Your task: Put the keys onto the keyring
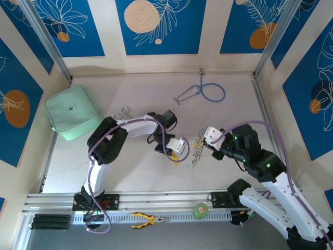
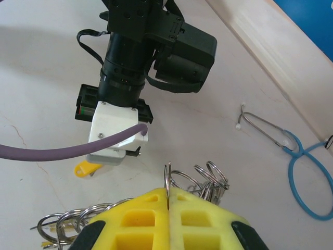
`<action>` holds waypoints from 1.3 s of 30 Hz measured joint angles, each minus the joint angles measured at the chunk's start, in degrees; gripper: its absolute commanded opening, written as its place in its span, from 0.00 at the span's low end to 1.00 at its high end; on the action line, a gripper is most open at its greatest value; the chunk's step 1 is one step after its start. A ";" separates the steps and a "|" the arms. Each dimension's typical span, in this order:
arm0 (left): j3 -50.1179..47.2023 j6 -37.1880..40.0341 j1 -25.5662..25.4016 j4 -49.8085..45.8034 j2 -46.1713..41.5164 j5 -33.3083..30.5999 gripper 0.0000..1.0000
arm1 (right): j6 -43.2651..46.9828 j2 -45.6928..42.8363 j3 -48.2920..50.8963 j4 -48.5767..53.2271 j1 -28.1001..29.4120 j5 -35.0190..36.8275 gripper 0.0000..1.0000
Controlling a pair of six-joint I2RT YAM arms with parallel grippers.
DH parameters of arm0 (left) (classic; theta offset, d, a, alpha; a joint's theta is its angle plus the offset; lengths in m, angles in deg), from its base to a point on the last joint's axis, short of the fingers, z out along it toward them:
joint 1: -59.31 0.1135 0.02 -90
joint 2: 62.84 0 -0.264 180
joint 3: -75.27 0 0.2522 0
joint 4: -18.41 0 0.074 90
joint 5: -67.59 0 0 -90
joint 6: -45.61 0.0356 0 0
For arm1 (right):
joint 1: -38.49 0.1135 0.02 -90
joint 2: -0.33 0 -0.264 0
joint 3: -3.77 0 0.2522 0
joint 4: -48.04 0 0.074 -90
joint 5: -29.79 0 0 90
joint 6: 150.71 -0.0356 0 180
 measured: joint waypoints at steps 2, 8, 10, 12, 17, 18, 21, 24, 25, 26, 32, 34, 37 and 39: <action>0.00 -0.85 0.00 0.00 -0.66 -1.38 0.00 | 0.02 0.00 0.00 0.26 0.00 -0.37 0.00; -3.69 -5.11 0.11 2.08 -10.01 -6.95 0.00 | 0.22 -0.81 0.24 0.55 0.00 -2.56 0.00; -6.19 -6.73 0.44 2.97 -15.08 -8.22 0.00 | 0.39 -1.33 0.61 0.52 0.00 -3.91 0.00; -8.96 -8.41 1.03 4.39 -20.48 -9.09 0.00 | 0.59 -1.49 1.11 0.17 0.00 -5.77 0.00; -16.52 -12.50 2.05 10.71 -33.53 -10.29 0.00 | 1.09 -1.38 4.24 -2.32 0.00 -12.59 0.00; -18.29 -13.22 2.12 12.55 -36.13 -10.29 0.00 | 1.27 -1.14 5.14 -3.30 0.00 -14.29 0.00; -22.45 -14.45 2.21 17.07 -41.88 -10.29 0.00 | 1.99 1.20 6.84 -5.86 0.02 -18.47 0.00; -25.99 -15.06 2.23 21.51 -45.83 -10.34 0.00 | 2.91 4.98 8.26 -9.68 0.17 -22.03 0.00; -26.95 -15.08 2.23 22.91 -46.73 -10.34 0.00 | 3.26 6.25 8.90 -11.13 0.28 -23.04 0.00; -27.67 -15.08 2.23 24.17 -47.32 -10.34 0.00 | 3.45 7.37 9.44 -12.41 0.50 -24.00 0.00; -30.73 -15.08 2.23 30.99 -49.66 -9.99 0.00 | 3.28 14.62 10.08 -19.45 2.27 -28.28 0.00; -31.69 -15.08 2.23 33.09 -50.53 -9.51 0.00 | 2.25 16.98 10.08 -21.77 2.97 -29.07 0.00; -32.50 -15.08 2.23 34.69 -51.34 -8.81 0.00 | 0.76 19.89 10.08 -25.27 4.11 -29.66 0.00; -32.54 -15.04 2.21 35.26 -51.54 -8.20 0.00 | -0.04 21.46 10.08 -26.97 4.68 -29.64 0.00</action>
